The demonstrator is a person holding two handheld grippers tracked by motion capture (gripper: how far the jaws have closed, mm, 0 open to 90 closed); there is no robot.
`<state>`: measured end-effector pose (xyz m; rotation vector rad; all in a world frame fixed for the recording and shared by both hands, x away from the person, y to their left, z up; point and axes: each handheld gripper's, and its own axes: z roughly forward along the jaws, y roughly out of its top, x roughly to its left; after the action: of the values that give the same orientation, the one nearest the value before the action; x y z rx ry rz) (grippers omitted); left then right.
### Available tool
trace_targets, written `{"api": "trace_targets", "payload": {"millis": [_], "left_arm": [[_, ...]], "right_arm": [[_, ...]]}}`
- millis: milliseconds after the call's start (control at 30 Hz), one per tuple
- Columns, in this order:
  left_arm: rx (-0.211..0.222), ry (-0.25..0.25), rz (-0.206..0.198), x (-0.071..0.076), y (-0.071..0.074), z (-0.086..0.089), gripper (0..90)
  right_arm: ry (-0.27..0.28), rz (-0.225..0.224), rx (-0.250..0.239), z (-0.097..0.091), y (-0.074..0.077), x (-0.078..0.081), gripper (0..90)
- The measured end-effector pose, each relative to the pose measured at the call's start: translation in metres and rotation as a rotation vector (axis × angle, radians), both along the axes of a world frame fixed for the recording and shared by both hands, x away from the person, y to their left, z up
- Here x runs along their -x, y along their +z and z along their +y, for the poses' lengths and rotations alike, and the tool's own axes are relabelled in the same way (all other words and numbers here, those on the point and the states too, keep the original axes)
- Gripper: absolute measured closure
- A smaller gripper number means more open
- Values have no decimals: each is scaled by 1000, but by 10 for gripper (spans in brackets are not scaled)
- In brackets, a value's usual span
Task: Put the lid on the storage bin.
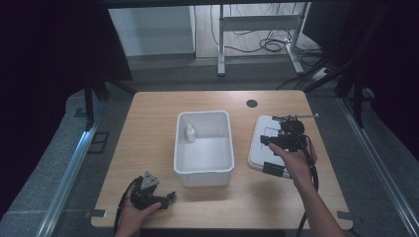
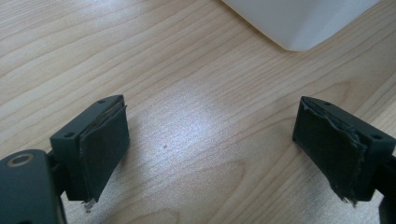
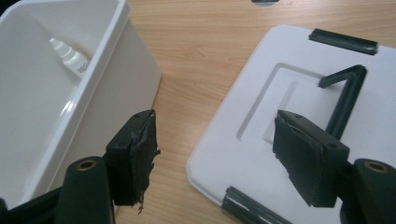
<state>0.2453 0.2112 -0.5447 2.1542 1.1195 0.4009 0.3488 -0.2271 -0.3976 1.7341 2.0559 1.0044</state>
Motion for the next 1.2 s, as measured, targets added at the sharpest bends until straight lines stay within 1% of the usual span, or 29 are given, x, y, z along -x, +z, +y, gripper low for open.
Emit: {"api": "trace_targets", "payload": {"millis": [133,200,233,333,367,400,467,500,533,567,600,633,733,800,900,1033,1200], "left_arm": [[1,0,0,0,0,0,106],[1,1,0,0,0,0,106],[0,1,0,0,0,0,106],[2,2,1,0,0,0,106],[3,4,2,0,0,0,106],[3,4,2,0,0,0,106],[2,3,1,0,0,0,106],[1,3,2,0,0,0,106],[1,3,2,0,0,0,106],[1,3,2,0,0,0,106],[2,4,2,0,0,0,106],[2,3,3,0,0,0,106],[1,3,2,0,0,0,106],[0,3,3,0,0,0,106],[1,3,3,0,0,0,106],[2,4,2,0,0,0,106],[2,3,2,0,0,0,106]], "right_arm": [[-39,-3,9,-6,6,-7,325],[-42,3,14,-8,7,-9,327],[-53,15,8,-11,8,-13,330],[-58,27,20,-13,8,-17,339],[-62,43,33,-15,6,-21,347],[-62,43,33,-15,6,-21,347],[-72,59,41,-16,5,-24,353],[-74,74,49,-18,2,-28,355],[-74,74,49,-18,2,-28,355],[-77,83,52,-19,0,-30,356],[-84,103,49,-21,-3,-34,362],[-87,109,52,-23,-4,-36,367],[-96,121,57,-25,-6,-38,373],[-107,134,70,-29,-9,-41,381],[-113,141,74,-32,-10,-42,387],[-124,166,89,-39,-14,-45,408],[-133,185,92,-42,-17,-48,426]]}}
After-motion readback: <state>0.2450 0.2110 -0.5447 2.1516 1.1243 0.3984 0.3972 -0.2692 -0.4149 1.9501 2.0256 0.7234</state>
